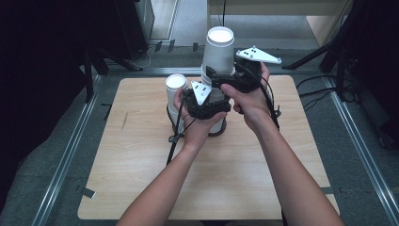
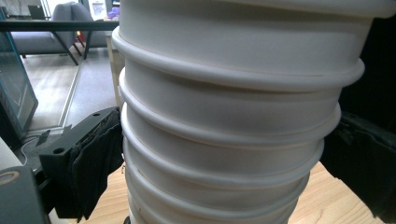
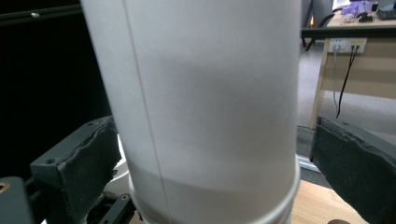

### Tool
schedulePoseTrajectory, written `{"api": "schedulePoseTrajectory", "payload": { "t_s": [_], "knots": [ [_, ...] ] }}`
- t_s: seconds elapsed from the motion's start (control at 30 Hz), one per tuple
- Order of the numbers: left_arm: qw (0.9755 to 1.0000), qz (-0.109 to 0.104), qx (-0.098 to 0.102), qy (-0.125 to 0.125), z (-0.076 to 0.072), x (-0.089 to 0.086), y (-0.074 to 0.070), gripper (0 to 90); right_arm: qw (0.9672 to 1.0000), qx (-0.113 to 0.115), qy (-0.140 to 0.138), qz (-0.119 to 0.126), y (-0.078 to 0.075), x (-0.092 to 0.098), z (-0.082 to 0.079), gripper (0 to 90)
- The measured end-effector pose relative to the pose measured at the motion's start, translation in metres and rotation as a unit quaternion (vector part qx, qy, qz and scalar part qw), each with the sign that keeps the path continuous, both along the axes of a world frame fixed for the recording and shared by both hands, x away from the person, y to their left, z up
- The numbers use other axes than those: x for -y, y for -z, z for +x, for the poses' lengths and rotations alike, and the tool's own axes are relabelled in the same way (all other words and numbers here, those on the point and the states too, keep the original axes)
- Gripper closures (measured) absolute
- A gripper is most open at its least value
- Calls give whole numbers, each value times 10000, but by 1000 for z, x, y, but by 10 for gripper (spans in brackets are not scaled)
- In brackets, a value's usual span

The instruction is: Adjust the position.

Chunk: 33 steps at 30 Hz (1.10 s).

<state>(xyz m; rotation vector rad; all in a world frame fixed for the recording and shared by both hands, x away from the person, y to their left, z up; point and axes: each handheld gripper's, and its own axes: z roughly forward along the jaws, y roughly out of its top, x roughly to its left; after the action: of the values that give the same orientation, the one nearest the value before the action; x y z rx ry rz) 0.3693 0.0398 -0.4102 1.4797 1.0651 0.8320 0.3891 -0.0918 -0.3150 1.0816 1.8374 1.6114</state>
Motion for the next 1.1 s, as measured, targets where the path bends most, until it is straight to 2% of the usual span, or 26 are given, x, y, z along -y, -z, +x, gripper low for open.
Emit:
{"api": "schedulePoseTrajectory", "payload": {
  "t_s": [0.37, 0.5, 0.63, 0.83, 1.03, 1.07, 1.1],
  "knots": [
    [10000, 7, 57, 31, 0, -1, 2, 32, 9998, -126, -163, 49, 2, -4, 11, 49],
    [10000, -30, 57, 31, 0, -1, 2, 33, 9998, -76, -204, 0, 2, -3, 11, 59],
    [10000, -26, 73, 45, 1, -1, 2, 37, 9996, 139, -211, -89, 0, -3, 7, 102],
    [10000, -28, 79, 54, 1, -1, 2, 38, 9997, 187, -112, -131, -8, -5, 6, 112],
    [9999, -64, 90, 61, 1, -1, 2, 39, 9995, -116, -273, 79, -5, -5, 15, 90],
    [9999, -60, 87, 65, 1, -1, 2, 39, 9995, -75, -293, 28, -5, -6, 15, 99],
    [9999, -48, 89, 71, 1, -2, 2, 40, 9996, 89, -266, -85, -5, -6, 13, 117]
  ]
}}
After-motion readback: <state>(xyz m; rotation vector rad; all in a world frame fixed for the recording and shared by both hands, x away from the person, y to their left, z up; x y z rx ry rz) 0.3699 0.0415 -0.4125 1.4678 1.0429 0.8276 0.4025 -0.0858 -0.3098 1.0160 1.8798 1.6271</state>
